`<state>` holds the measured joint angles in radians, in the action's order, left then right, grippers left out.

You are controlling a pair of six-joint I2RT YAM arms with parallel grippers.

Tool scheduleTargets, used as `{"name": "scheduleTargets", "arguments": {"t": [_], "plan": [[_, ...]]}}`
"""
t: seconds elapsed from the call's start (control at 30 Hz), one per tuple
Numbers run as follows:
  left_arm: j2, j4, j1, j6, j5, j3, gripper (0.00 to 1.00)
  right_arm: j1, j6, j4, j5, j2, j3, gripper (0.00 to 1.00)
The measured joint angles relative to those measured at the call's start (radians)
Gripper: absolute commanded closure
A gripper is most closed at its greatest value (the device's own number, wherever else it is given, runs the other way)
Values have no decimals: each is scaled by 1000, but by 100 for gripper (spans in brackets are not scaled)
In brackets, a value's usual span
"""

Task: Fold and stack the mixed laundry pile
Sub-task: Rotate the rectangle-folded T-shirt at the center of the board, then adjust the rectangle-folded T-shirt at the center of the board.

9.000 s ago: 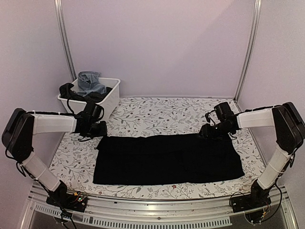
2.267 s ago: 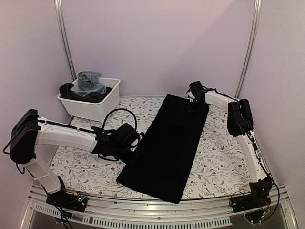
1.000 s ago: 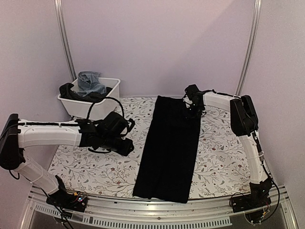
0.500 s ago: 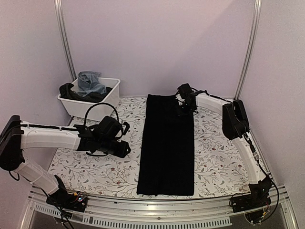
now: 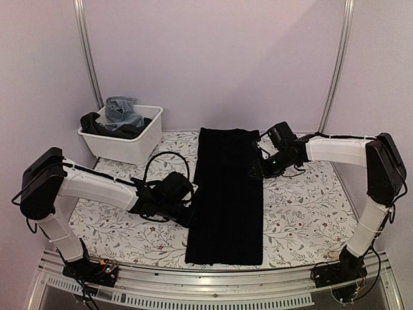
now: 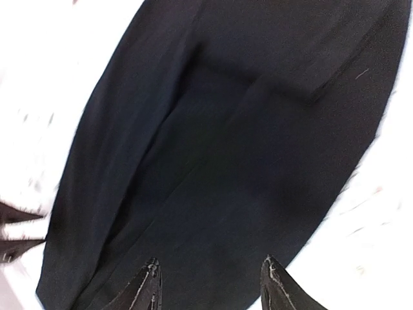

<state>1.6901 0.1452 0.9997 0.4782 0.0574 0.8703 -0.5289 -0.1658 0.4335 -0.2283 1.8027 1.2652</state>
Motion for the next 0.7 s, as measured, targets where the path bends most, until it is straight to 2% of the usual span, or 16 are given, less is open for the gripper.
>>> {"name": "scheduleTargets", "arguments": {"t": [0.17,0.3,0.7], "plan": [[20,-5,5,-7,-2,11,69,-146,-74,-71,-95,-68,-224,51],[44,-10,17,-14,-2,26,69,-235,-113,-92,-131,-68,-309,55],[66,46,34,-14,40,25,69,-254,-134,-153,-106,-106,-415,58]]}}
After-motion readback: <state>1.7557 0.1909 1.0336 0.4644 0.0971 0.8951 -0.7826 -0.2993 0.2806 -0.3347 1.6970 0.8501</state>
